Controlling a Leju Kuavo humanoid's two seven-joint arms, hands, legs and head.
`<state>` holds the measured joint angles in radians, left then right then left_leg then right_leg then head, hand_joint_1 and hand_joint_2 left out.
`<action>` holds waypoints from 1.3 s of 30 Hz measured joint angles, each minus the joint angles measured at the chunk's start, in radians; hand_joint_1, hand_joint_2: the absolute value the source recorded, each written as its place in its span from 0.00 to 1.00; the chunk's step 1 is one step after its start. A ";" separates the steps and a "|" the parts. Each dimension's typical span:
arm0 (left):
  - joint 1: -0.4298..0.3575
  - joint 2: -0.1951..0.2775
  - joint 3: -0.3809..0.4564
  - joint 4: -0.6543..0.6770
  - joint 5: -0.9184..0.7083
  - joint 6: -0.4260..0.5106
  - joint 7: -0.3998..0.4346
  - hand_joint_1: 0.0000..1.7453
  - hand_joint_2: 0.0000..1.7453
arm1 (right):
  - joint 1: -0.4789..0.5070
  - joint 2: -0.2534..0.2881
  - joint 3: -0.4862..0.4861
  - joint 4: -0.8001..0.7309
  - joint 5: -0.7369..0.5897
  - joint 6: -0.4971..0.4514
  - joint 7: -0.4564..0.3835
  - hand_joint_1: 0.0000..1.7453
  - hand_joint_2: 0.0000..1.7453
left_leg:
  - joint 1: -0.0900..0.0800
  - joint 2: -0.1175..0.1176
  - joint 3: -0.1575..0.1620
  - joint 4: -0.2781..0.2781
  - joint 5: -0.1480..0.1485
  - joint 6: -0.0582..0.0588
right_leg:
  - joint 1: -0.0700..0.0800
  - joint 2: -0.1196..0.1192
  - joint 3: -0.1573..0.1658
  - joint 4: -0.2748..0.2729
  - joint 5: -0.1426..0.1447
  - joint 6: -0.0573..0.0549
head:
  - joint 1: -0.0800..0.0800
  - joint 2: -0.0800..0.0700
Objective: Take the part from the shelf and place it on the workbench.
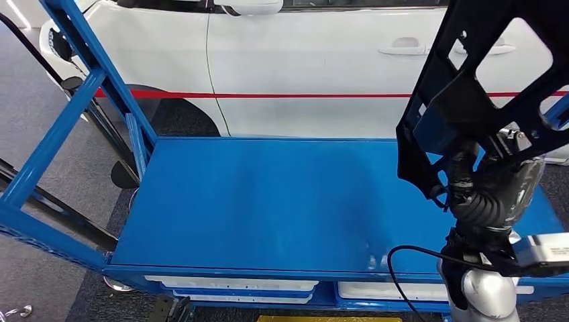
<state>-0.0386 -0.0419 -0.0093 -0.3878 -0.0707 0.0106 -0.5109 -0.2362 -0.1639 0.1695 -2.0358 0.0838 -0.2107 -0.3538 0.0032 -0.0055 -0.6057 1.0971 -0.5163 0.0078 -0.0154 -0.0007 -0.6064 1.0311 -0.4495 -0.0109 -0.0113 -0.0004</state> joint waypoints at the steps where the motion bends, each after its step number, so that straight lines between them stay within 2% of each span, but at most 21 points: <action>1: 0.000 0.000 0.001 0.001 0.000 -0.002 -0.007 0.00 1.00 | 0.006 0.000 0.001 -0.010 0.000 0.006 -0.005 1.00 1.00 | 0.002 0.000 -0.026 0.061 -0.033 -0.006 | 0.000 -0.001 0.000 0.000 -0.001 -0.003 | 0.000 0.000; 3: 0.000 0.000 0.003 0.003 -0.001 -0.004 -0.016 0.00 1.00 | 0.020 0.000 0.007 -0.024 0.003 0.012 -0.012 1.00 1.00 | 0.007 0.000 -0.086 0.186 -0.082 -0.013 | 0.001 -0.002 0.000 0.000 -0.001 -0.005 | 0.000 0.000; 4: 0.001 0.000 0.004 0.004 -0.001 -0.003 -0.020 0.00 1.00 | 0.027 0.000 0.010 -0.030 0.005 0.013 -0.014 1.00 1.00 | 0.007 0.000 -0.100 0.212 -0.083 -0.014 | 0.001 -0.002 0.001 0.000 -0.002 -0.006 | 0.000 0.000; 6: 0.000 0.000 0.006 0.005 -0.007 0.009 -0.024 0.00 1.00 | 0.036 0.000 0.018 -0.040 0.007 0.013 -0.017 1.00 1.00 | 0.007 0.000 -0.070 0.143 -0.027 -0.010 | 0.002 -0.001 0.003 0.001 -0.003 -0.005 | 0.000 0.000; 8: -0.002 0.000 0.006 0.005 -0.022 0.041 -0.023 0.00 1.00 | 0.040 0.000 0.024 -0.051 0.011 0.013 -0.018 1.00 1.00 | 0.004 0.001 -0.004 -0.001 0.036 0.001 | 0.004 0.001 0.006 0.001 -0.004 -0.002 | 0.000 0.000; 10: -0.003 0.000 0.007 0.005 -0.027 0.067 -0.015 0.00 1.00 | 0.045 0.000 0.028 -0.060 0.018 0.013 -0.018 1.00 1.00 | -0.001 0.000 0.029 -0.072 0.053 0.009 | 0.005 0.001 0.006 0.001 -0.004 0.007 | 0.000 0.000; 14: -0.002 -0.003 0.022 0.008 -0.003 0.074 0.004 0.00 1.00 | 0.061 0.000 0.036 -0.067 0.024 0.013 -0.011 1.00 1.00 | 0.001 0.000 0.038 -0.095 0.065 0.029 | 0.004 0.001 0.003 0.012 -0.016 0.029 | 0.000 0.000; 15: -0.002 -0.004 0.027 0.009 0.002 0.075 0.008 0.00 1.00 | 0.065 0.000 0.038 -0.068 0.024 0.013 -0.010 1.00 1.00 | 0.004 0.001 0.041 -0.102 0.070 0.035 | 0.004 0.001 -0.012 0.047 -0.040 0.033 | 0.000 0.000; 18: -0.002 -0.008 0.041 0.015 0.014 0.081 0.028 0.00 1.00 | 0.085 0.000 0.043 -0.070 0.024 0.013 -0.004 1.00 1.00 | 0.005 0.002 0.040 -0.104 0.073 0.041 | 0.001 0.001 -0.095 0.230 -0.133 0.041 | 0.000 0.000; 19: -0.001 -0.010 0.046 0.018 0.016 0.084 0.035 0.00 1.00 | 0.092 0.000 0.046 -0.070 0.025 0.013 -0.002 1.00 1.00 | 0.004 0.002 0.040 -0.102 0.073 0.041 | 0.000 0.001 -0.111 0.265 -0.141 0.043 | 0.000 0.000; 20: -0.001 -0.012 0.049 0.021 0.016 0.087 0.041 0.00 1.00 | 0.098 0.000 0.049 -0.070 0.026 0.013 0.000 1.00 1.00 | 0.005 0.002 0.039 -0.099 0.072 0.040 | -0.001 0.001 -0.109 0.263 -0.128 0.045 | 0.000 0.000; 21: -0.002 -0.014 0.051 0.023 0.015 0.090 0.047 0.00 1.00 | 0.101 0.000 0.052 -0.070 0.026 0.013 0.002 1.00 1.00 | 0.005 0.001 0.038 -0.094 0.071 0.039 | -0.003 0.001 -0.088 0.222 -0.099 0.046 | 0.000 0.000; 22: -0.002 -0.016 0.051 0.025 0.013 0.093 0.052 0.00 1.00 | 0.103 0.000 0.054 -0.070 0.026 0.013 0.005 1.00 1.00 | 0.005 0.000 0.037 -0.088 0.069 0.036 | -0.005 0.000 -0.053 0.154 -0.064 0.046 | 0.000 0.000; 24: -0.004 -0.019 0.053 0.027 0.010 0.096 0.061 0.00 1.00 | 0.104 0.000 0.058 -0.069 0.026 0.013 0.010 1.00 1.00 | 0.002 -0.002 0.029 -0.073 0.063 0.027 | -0.005 0.002 0.000 0.044 -0.022 0.040 | 0.000 0.000; 28: -0.005 -0.021 0.058 0.029 0.001 0.097 0.073 0.00 1.00 | 0.112 0.002 0.070 -0.070 0.023 0.013 0.016 1.00 1.00 | 0.000 -0.003 0.015 -0.061 0.062 0.009 | -0.001 0.004 -0.001 0.017 -0.008 0.015 | 0.000 0.000; 30: -0.006 -0.022 0.059 0.029 -0.002 0.097 0.076 0.00 1.00 | 0.113 0.006 0.076 -0.070 0.023 0.013 0.018 1.00 1.00 | 0.003 -0.001 -0.001 -0.022 0.023 -0.001 | -0.004 0.001 -0.008 0.011 0.003 -0.001 | 0.000 0.000; 33: -0.008 -0.023 0.060 0.030 -0.003 0.097 0.078 0.00 1.00 | 0.116 0.010 0.082 -0.070 0.023 0.013 0.018 1.00 1.00 | 0.006 0.000 -0.058 0.152 -0.094 -0.014 | -0.002 -0.003 -0.030 0.011 0.019 -0.011 | -0.001 0.000; 34: -0.008 -0.023 0.060 0.030 -0.003 0.097 0.078 0.00 1.00 | 0.118 0.011 0.084 -0.070 0.023 0.013 0.019 1.00 1.00 | 0.007 0.000 -0.068 0.195 -0.115 -0.015 | 0.000 -0.004 -0.039 0.013 0.026 -0.011 | -0.001 0.000; 35: -0.008 -0.023 0.060 0.030 -0.003 0.097 0.079 0.00 1.00 | 0.119 0.011 0.085 -0.070 0.023 0.013 0.019 1.00 1.00 | 0.007 0.000 -0.058 0.201 -0.117 -0.013 | 0.002 -0.004 -0.049 0.014 0.032 -0.011 | -0.001 0.000; 36: -0.008 -0.023 0.060 0.030 -0.004 0.097 0.079 0.00 1.00 | 0.120 0.012 0.086 -0.070 0.023 0.013 0.019 1.00 1.00 | 0.006 0.000 -0.028 0.165 -0.101 -0.009 | 0.004 -0.004 -0.057 0.015 0.039 -0.010 | -0.001 0.000; 39: -0.013 -0.022 0.060 0.030 -0.006 0.098 0.079 0.00 1.00 | 0.122 0.014 0.086 -0.070 0.023 0.013 0.019 1.00 1.00 | -0.002 0.000 0.106 -0.045 -0.041 0.013 | 0.008 -0.004 -0.073 0.014 0.062 -0.004 | 0.000 0.000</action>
<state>-0.0521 -0.0642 0.0506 -0.3578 -0.0768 0.1086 -0.4321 -0.1144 -0.1494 0.2560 -2.1054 0.1064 -0.1977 -0.3345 0.0010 -0.0054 -0.5001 1.0524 -0.5571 0.0212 -0.0078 -0.0052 -0.6797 1.0453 -0.3880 -0.0148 -0.0118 -0.0004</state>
